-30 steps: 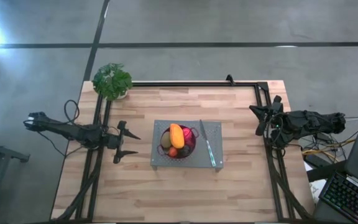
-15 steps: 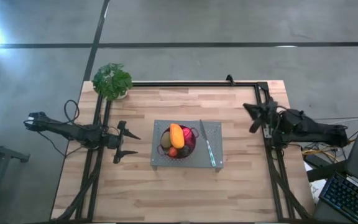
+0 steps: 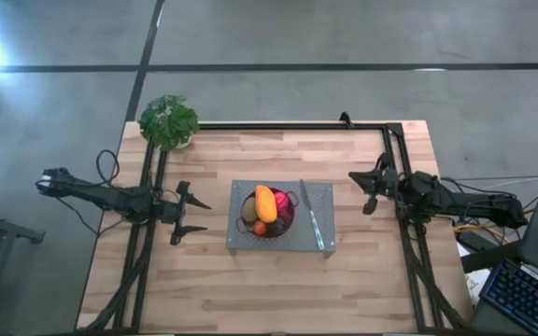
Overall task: Pick & Place Fruit
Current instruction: Return to Home Position
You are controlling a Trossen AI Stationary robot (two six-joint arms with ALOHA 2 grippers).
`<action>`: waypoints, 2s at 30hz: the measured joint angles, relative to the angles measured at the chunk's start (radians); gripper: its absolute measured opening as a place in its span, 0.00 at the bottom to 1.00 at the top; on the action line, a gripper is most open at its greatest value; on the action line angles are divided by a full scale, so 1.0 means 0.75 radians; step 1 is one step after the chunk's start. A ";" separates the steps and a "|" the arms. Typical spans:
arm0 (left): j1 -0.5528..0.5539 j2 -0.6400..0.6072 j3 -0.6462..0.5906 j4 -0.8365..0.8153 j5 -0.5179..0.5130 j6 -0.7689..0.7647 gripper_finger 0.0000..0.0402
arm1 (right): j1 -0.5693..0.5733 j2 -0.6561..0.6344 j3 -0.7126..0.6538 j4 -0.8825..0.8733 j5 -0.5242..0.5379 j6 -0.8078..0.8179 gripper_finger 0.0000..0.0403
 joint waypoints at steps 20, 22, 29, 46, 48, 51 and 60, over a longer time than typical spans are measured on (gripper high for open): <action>0.000 0.000 0.000 0.000 0.000 0.000 0.73 | 0.001 0.001 -0.008 -0.024 -0.002 0.111 0.02; 0.000 0.000 0.000 0.000 0.000 0.000 0.73 | 0.001 0.001 -0.008 -0.024 -0.002 0.113 0.02; 0.000 0.000 0.000 0.000 0.000 0.000 0.73 | 0.001 0.001 -0.008 -0.024 -0.002 0.112 0.02; 0.000 0.000 0.000 0.000 0.000 0.000 0.73 | 0.002 0.001 -0.008 -0.024 -0.001 0.113 0.02; 0.000 0.000 0.000 0.000 0.000 0.000 0.73 | 0.002 0.001 -0.008 -0.024 0.000 0.112 0.02; 0.000 0.000 0.000 0.000 0.000 0.000 0.73 | 0.002 0.001 -0.008 -0.024 0.000 0.112 0.02; 0.000 0.000 0.000 -0.001 0.000 0.000 0.73 | 0.001 0.001 -0.008 -0.024 0.000 0.112 0.02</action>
